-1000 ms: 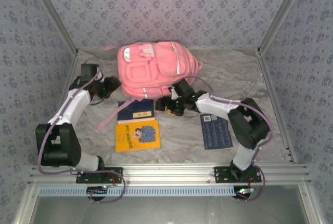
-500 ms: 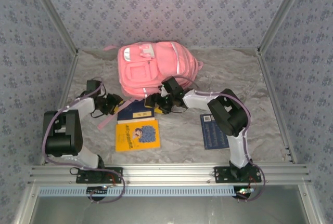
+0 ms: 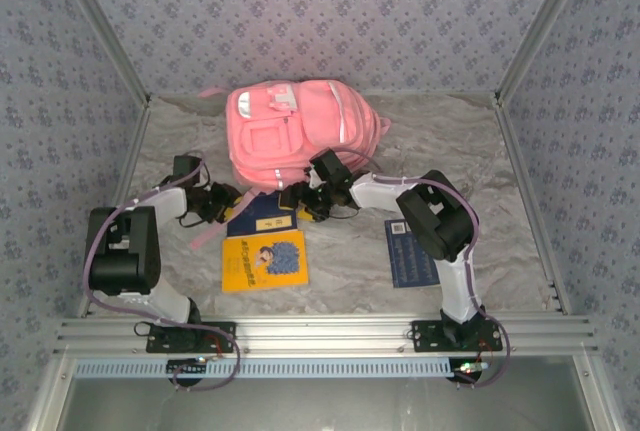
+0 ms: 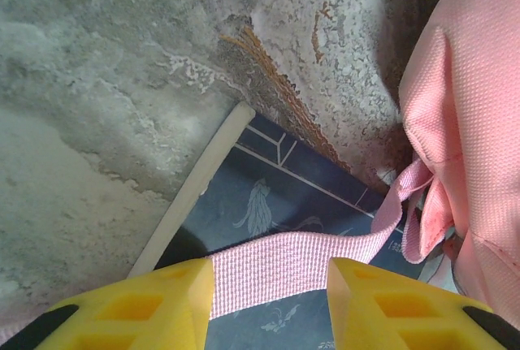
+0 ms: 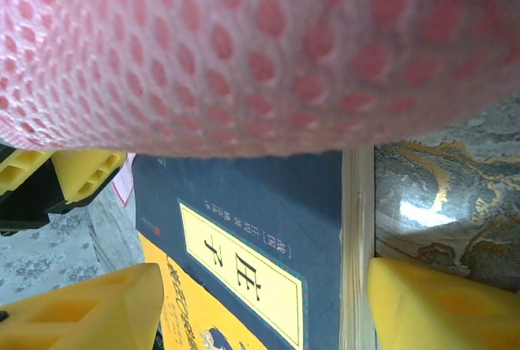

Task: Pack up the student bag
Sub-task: Pick up the book from the center of the table.

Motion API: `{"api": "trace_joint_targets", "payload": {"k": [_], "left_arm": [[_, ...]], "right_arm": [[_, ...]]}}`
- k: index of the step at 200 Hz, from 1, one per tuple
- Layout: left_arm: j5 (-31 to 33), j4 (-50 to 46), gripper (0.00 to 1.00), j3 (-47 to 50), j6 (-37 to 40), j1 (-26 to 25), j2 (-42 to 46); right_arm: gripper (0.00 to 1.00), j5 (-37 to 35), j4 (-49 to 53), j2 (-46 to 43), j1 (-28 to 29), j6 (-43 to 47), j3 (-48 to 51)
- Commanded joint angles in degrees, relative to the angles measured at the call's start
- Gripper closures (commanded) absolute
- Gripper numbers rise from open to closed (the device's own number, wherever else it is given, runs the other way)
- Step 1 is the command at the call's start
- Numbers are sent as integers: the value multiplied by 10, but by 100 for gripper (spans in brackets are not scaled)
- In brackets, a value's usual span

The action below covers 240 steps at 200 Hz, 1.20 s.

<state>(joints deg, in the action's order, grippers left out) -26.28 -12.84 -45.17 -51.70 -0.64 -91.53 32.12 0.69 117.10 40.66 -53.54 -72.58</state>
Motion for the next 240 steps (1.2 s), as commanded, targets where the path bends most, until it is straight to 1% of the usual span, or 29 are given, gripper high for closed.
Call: {"api": "trace_joint_targets", "payload": {"k": [1, 31, 61, 80, 117, 187, 240], "left_arm": [[11, -28, 59, -5, 9, -6, -6], [12, -35, 59, -8, 13, -6, -6], [19, -63, 60, -25, 31, 6, 7], [23, -76, 60, -33, 40, 10, 25], [53, -99, 59, -38, 61, 12, 48], [27, -58, 57, -8, 23, 10, -4], [10, -53, 56, -19, 18, -24, -36]], "right_arm": [[31, -14, 29, 3, 4, 16, 2], [31, -20, 33, 5, 5, 23, 1], [32, -34, 74, 0, 5, 56, 4], [32, -45, 68, -10, 4, 59, 20], [32, -52, 61, -10, 5, 65, 27], [32, -43, 54, 1, 16, 63, 1], [32, -28, 54, 14, 28, 58, -21]]}}
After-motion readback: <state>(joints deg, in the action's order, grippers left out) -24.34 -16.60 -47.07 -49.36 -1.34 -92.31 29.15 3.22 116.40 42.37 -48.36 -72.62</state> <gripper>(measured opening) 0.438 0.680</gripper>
